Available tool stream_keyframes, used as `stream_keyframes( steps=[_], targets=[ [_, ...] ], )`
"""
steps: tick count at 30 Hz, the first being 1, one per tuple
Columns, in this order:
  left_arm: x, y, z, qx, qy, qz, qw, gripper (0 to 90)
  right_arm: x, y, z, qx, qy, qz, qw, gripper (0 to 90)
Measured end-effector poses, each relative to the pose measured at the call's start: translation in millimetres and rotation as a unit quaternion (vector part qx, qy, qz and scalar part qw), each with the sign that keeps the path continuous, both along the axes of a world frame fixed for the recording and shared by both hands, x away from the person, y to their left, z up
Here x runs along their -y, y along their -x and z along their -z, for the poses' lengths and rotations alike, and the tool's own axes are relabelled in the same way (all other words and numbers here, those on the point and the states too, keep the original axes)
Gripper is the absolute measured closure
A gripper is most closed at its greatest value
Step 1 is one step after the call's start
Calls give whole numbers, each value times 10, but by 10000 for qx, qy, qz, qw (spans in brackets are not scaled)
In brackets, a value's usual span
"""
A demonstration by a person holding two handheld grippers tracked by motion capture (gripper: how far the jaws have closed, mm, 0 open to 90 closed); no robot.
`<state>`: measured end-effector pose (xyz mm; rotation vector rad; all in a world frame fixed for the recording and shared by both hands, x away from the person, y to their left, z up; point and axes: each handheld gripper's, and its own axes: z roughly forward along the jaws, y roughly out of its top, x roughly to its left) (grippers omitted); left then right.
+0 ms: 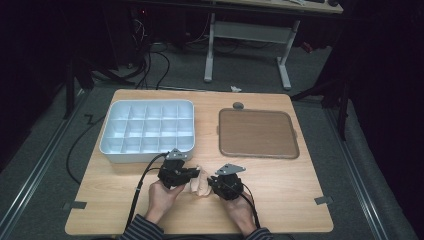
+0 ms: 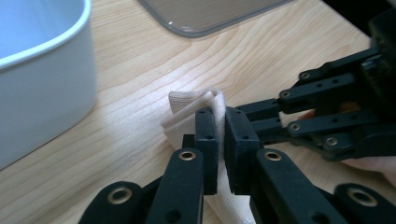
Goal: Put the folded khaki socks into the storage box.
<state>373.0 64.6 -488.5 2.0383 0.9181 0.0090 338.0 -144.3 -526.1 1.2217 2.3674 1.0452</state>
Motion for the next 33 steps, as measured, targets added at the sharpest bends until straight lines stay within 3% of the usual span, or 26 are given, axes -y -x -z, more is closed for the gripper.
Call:
stream_keyframes(
  steps=[8,17,25,33],
  targets=[
    [16,-11,-9,1,14,54,10000,849,-14,-30,1,-3,-11,-62,10000,812],
    [132,-44,-43,140,-166,300,9993,849,-10,-50,6,-12,-45,-106,9999,812],
    [136,-77,-33,137,-105,311,9994,849,-12,-71,15,-32,-121,-127,9998,813],
    [197,-106,-32,177,-176,397,9989,849,-47,-98,8,-15,-62,-190,9998,813]
  ],
)
